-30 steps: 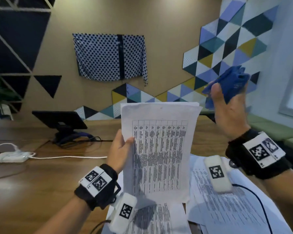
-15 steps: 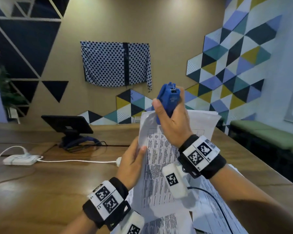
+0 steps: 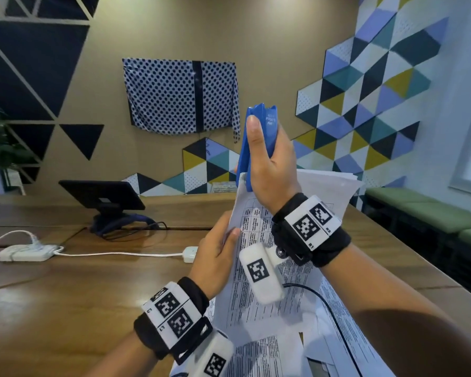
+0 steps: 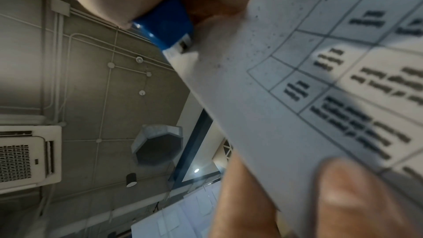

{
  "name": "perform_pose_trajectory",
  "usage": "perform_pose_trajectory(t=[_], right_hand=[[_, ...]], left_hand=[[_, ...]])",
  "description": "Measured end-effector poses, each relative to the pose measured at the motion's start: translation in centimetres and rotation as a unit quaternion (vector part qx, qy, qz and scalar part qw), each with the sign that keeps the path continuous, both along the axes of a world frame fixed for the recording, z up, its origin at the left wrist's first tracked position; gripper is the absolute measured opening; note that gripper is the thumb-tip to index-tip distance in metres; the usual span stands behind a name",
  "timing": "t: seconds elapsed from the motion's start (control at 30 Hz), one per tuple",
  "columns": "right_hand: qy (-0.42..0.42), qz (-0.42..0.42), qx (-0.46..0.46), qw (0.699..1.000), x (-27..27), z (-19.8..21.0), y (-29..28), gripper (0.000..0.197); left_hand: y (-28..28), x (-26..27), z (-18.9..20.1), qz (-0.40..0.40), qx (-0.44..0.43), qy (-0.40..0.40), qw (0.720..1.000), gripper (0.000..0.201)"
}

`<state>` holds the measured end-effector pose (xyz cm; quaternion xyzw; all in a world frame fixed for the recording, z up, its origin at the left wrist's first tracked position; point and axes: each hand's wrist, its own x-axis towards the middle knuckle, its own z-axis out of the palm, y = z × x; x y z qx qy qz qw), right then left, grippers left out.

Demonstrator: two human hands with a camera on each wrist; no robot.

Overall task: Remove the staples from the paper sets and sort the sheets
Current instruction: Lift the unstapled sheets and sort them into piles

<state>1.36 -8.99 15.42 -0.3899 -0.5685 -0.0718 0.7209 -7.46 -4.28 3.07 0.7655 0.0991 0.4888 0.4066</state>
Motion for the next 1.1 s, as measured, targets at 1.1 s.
perform_pose_trajectory(t=[1.1], right_hand=[[-0.126, -0.32, -0.61, 0.714, 21.5, -15.1, -8.1, 0.053]], left_hand=[[1.6, -0.6, -0.3, 0.058, -0.03, 0.021, 0.998, 0.023]])
